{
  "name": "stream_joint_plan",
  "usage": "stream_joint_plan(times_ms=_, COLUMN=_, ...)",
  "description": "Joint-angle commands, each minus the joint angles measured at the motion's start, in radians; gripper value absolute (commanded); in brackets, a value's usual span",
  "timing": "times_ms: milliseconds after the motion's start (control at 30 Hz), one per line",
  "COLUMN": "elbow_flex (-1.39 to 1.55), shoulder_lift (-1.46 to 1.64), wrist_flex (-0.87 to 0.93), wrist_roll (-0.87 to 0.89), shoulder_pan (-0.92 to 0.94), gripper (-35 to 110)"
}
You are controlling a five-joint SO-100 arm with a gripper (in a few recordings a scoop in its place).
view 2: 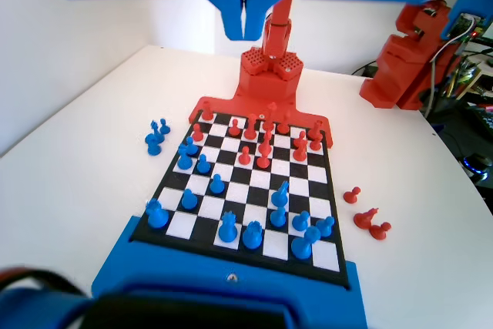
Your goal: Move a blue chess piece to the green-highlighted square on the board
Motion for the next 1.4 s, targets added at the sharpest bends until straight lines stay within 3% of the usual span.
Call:
stream_joint_plan(times_ms=0, elbow_flex=0.005, shoulder_lift=0.011, wrist_flex=-0.02, wrist_roll=-0.015, shoulder_pan=0.002, gripper=1)
stream_joint_plan(times_ms=400, elbow_flex=0.009, shoulder_lift=0.143, wrist_flex=-0.051, wrist_roll=-0.012, shoulder_pan=0.091, gripper=1)
stream_joint_plan(times_ms=1367, elbow_flex=0.011, shoulder_lift=0.161, wrist_flex=-0.055, wrist_roll=-0.012, shoulder_pan=0.086, gripper=1)
